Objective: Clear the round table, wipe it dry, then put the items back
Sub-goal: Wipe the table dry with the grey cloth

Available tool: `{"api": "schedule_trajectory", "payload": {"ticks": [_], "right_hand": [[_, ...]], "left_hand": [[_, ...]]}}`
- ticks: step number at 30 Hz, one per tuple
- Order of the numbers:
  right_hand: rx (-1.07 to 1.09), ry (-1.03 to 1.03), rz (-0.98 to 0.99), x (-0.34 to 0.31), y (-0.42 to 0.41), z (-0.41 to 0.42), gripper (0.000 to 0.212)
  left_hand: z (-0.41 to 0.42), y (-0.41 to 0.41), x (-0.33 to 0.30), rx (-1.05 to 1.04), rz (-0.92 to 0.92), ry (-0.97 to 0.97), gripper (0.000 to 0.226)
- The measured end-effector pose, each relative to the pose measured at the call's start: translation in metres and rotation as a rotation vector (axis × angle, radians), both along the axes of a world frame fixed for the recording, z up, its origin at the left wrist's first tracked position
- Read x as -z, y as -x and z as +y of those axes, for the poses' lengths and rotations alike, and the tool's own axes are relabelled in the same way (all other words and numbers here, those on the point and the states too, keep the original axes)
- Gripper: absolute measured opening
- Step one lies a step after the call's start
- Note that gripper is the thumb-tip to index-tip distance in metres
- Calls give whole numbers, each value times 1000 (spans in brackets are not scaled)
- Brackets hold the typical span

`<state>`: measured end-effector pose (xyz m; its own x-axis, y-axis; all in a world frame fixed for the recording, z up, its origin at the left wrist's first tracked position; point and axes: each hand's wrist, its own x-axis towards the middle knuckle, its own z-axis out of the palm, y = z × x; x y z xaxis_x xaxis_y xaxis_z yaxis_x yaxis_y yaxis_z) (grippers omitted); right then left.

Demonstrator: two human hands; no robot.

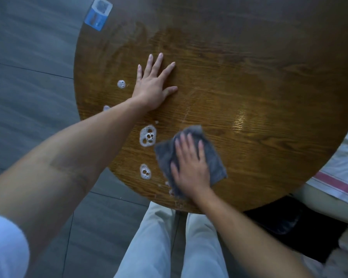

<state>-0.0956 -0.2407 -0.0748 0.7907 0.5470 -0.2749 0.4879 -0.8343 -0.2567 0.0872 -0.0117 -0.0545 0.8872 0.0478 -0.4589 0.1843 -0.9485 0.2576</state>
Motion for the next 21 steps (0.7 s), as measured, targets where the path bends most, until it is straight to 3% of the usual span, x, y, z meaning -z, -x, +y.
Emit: {"api": "schedule_trajectory", "payload": {"ticks": [3,7,15,21], "right_hand": [[-117,-19,35,1,64,-34,75],[-184,-37,21,5,60,-62,76],[278,81,-91,9,-127,-44,79],[432,101,-125,8,-239,4,76]], "left_hand": [[2,1,1,-2,0,6,73],[1,1,1,1,-4,4,73],[2,2,2,10,-5,-9,73],[3,1,2,21,1,-5,72]]}}
